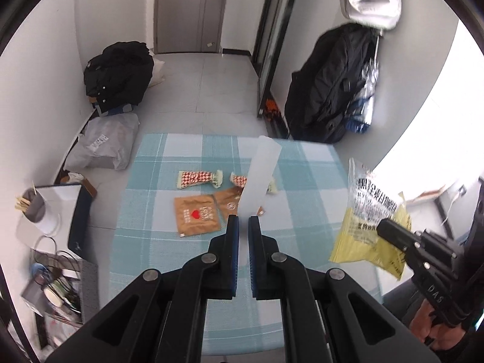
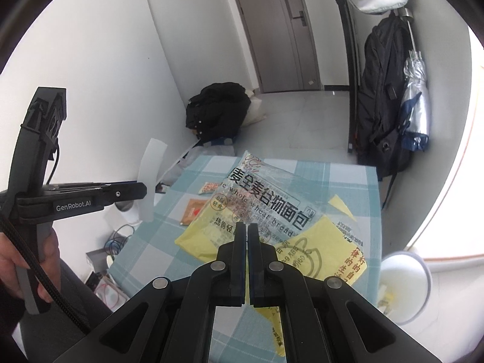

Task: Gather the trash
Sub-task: 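Carry the foam strip and noodle bag in both grippers over the white bin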

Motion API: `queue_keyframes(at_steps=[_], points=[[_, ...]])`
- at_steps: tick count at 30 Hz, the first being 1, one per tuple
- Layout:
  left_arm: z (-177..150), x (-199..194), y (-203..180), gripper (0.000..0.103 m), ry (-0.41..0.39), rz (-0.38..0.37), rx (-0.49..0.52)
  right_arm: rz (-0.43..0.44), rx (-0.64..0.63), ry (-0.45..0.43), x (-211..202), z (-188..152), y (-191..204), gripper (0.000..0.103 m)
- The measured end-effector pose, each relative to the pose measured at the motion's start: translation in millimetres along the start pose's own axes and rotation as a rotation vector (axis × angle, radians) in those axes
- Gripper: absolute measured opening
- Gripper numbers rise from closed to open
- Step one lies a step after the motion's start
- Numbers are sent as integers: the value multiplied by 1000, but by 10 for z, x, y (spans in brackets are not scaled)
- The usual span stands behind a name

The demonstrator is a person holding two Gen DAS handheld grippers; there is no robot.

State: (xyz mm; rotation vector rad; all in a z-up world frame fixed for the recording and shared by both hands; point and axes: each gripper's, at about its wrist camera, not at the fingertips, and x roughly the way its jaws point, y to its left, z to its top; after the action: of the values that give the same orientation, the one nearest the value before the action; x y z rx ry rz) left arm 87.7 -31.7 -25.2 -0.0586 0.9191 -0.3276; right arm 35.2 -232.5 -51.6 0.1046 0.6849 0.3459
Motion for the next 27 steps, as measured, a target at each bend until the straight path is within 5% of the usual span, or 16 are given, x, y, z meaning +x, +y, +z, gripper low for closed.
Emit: queue_keyframes(at_steps=[15, 27], points=[[300, -94, -538, 3, -86, -76, 44, -69, -34, -119, -576, 422, -320, 0], [663, 67, -1437, 3, -95, -227, 134, -233, -30, -195, -1196, 664, -935, 0]])
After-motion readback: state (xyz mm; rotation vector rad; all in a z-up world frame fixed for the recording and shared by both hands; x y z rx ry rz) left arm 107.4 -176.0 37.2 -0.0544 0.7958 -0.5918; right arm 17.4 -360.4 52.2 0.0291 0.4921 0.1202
